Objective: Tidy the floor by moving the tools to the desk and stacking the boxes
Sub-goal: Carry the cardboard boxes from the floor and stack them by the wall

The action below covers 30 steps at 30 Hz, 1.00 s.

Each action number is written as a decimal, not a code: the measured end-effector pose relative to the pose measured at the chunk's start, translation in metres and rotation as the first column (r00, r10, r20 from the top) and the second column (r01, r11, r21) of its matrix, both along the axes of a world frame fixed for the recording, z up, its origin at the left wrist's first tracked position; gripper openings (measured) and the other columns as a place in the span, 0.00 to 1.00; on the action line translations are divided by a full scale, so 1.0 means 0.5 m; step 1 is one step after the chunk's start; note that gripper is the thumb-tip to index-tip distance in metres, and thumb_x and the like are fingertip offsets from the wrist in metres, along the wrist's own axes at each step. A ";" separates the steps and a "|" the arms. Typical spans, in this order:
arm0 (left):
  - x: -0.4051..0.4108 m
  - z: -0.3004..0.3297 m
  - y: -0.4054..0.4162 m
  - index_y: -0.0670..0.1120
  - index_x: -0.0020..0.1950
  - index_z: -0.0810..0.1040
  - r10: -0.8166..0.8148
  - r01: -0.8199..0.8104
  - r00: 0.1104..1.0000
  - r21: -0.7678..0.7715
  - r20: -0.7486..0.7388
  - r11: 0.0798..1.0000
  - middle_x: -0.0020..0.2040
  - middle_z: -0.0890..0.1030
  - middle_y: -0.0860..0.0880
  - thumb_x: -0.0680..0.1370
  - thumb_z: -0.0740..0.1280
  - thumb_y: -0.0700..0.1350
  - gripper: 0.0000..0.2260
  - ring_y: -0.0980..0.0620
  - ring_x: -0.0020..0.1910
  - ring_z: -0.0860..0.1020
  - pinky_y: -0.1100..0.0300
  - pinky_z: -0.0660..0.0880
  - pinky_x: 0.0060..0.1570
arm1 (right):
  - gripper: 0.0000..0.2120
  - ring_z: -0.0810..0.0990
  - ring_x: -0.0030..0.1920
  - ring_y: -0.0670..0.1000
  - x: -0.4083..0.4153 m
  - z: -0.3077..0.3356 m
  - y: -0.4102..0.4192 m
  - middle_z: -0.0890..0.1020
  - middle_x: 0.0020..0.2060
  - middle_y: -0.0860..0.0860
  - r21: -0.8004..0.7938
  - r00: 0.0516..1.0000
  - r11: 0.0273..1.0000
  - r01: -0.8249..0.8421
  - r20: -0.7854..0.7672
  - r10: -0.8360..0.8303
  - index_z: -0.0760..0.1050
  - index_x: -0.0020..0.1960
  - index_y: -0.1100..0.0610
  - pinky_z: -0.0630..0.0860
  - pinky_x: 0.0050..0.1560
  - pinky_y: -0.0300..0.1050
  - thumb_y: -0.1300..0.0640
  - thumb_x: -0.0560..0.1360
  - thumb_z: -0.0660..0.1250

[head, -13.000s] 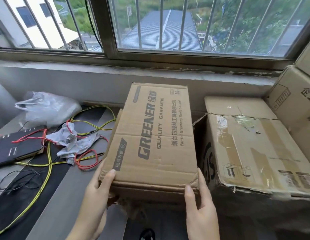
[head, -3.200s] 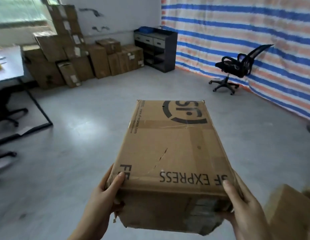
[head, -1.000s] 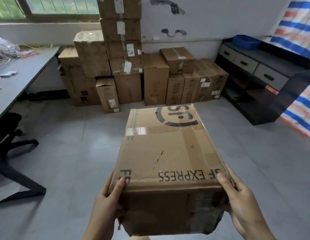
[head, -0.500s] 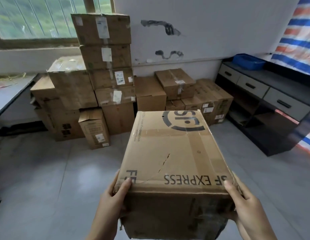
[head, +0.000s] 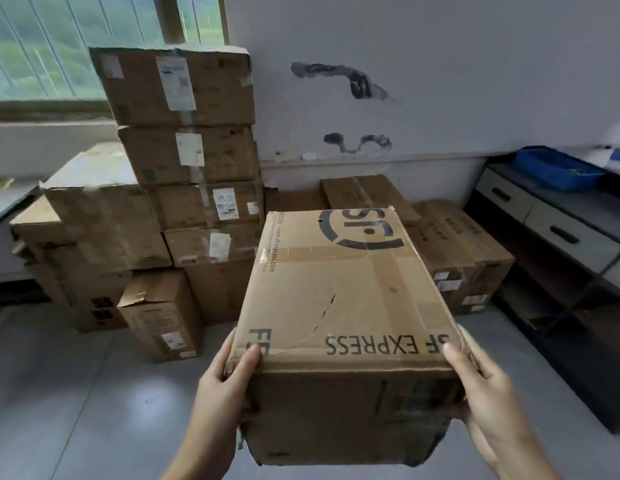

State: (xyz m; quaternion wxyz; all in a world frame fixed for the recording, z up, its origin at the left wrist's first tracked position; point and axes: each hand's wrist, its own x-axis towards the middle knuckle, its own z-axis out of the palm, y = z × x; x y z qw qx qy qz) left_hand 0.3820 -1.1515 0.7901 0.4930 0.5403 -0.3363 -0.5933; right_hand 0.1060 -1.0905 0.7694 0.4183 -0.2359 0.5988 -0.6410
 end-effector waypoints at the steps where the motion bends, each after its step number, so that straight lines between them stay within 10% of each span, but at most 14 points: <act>1: -0.028 0.009 -0.046 0.62 0.52 0.75 0.018 -0.018 1.000 0.006 -0.012 1.000 0.46 0.79 0.57 0.76 0.67 0.46 0.10 0.54 0.42 0.74 0.53 0.75 0.41 | 0.26 0.77 0.61 0.53 -0.030 0.014 -0.055 0.80 0.60 0.46 0.000 1.000 1.000 -0.021 -0.009 0.021 0.71 0.68 0.45 0.70 0.65 0.60 0.49 0.70 0.68; 6: -0.132 0.017 -0.264 0.60 0.65 0.73 0.037 -0.038 0.999 -0.054 -0.022 0.998 0.54 0.80 0.57 0.77 0.66 0.49 0.17 0.57 0.44 0.76 0.54 0.75 0.40 | 0.18 0.78 0.59 0.52 -0.135 0.072 -0.306 0.82 0.54 0.45 -0.067 0.995 0.994 -0.082 -0.068 0.077 0.74 0.59 0.42 0.69 0.66 0.57 0.51 0.71 0.70; 9: -0.169 0.018 -0.395 0.60 0.64 0.74 0.045 -0.046 0.999 -0.091 -0.008 0.995 0.48 0.81 0.56 0.77 0.65 0.48 0.16 0.58 0.36 0.73 0.58 0.73 0.35 | 0.39 0.78 0.60 0.50 -0.173 0.071 -0.445 0.82 0.56 0.45 -0.093 0.986 0.985 -0.148 -0.094 0.139 0.76 0.60 0.43 0.70 0.65 0.57 0.33 0.51 0.78; 14: -0.205 -0.017 -0.638 0.58 0.67 0.71 0.078 -0.080 0.997 -0.111 -0.026 0.991 0.53 0.80 0.59 0.77 0.65 0.47 0.18 0.58 0.46 0.76 0.57 0.74 0.37 | 0.21 0.77 0.60 0.48 -0.213 0.027 -0.698 0.81 0.56 0.46 -0.126 0.987 0.984 -0.130 -0.111 0.116 0.71 0.69 0.54 0.69 0.66 0.50 0.56 0.76 0.66; 21: -0.214 -0.054 -0.953 0.53 0.72 0.66 0.058 -0.058 0.998 -0.009 -0.007 0.998 0.54 0.79 0.59 0.76 0.67 0.48 0.25 0.57 0.51 0.76 0.47 0.76 0.52 | 0.22 0.76 0.62 0.51 -0.241 -0.039 -1.028 0.80 0.59 0.48 0.004 0.993 0.993 -0.118 -0.028 0.118 0.72 0.67 0.51 0.67 0.68 0.57 0.54 0.74 0.68; 25: -0.214 -0.091 -1.088 0.55 0.70 0.70 0.068 -0.070 0.997 0.055 0.040 0.996 0.61 0.78 0.46 0.75 0.69 0.50 0.23 0.37 0.59 0.75 0.42 0.75 0.57 | 0.23 0.77 0.61 0.53 -0.250 -0.075 -1.165 0.80 0.59 0.49 0.071 0.989 0.986 -0.150 0.028 0.149 0.71 0.68 0.50 0.69 0.66 0.62 0.53 0.74 0.68; 30: -0.250 -0.106 -1.211 0.56 0.71 0.67 0.071 -0.073 0.996 0.045 0.052 0.996 0.61 0.77 0.55 0.75 0.69 0.51 0.25 0.53 0.56 0.75 0.50 0.75 0.57 | 0.40 0.77 0.61 0.54 -0.281 -0.097 -1.297 0.80 0.59 0.50 0.111 0.986 0.980 -0.165 0.054 0.160 0.71 0.68 0.51 0.70 0.65 0.61 0.39 0.59 0.76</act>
